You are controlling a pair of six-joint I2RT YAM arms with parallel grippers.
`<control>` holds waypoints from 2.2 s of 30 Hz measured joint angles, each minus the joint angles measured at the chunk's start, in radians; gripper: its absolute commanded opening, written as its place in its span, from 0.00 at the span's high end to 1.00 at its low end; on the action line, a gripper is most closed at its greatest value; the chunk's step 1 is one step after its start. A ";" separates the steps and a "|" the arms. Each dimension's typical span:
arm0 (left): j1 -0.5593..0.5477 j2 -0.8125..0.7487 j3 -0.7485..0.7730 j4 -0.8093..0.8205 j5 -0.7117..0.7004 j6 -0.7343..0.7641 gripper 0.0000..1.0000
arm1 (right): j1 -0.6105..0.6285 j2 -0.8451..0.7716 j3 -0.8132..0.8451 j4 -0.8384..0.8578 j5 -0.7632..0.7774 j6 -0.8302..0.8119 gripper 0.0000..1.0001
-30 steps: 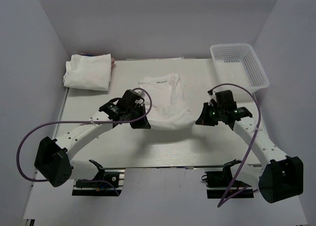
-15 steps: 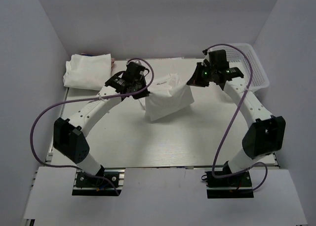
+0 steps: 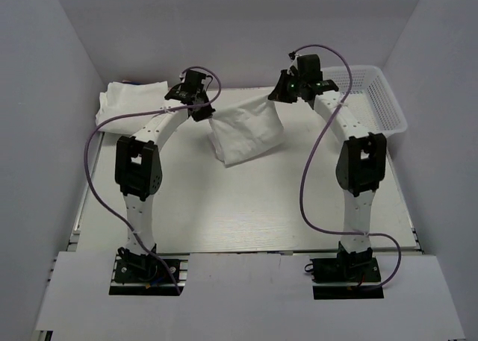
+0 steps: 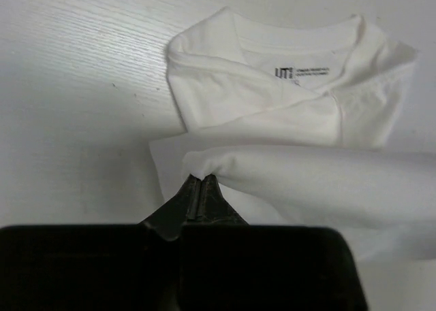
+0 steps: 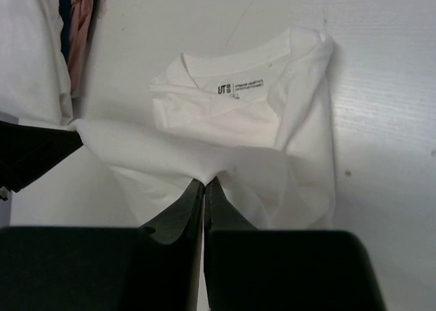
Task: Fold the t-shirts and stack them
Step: Fold the long partially folded tshirt into a neat square, then smooth out wrinkles on the folded tshirt
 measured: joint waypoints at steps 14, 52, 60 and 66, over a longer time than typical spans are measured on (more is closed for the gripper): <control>0.129 0.388 0.343 0.242 0.159 0.075 0.00 | -0.006 0.406 0.112 0.301 0.010 -0.063 0.10; -0.122 -0.294 -0.730 0.319 0.465 0.016 0.00 | 0.098 -0.348 -0.984 0.363 -0.131 0.002 0.10; -0.132 -0.579 -0.718 0.182 0.312 0.015 0.00 | 0.133 -0.612 -0.927 0.118 -0.061 -0.148 0.10; -0.097 -0.462 -0.641 0.151 0.162 0.011 0.02 | 0.129 -0.508 -0.705 0.144 0.033 -0.187 0.10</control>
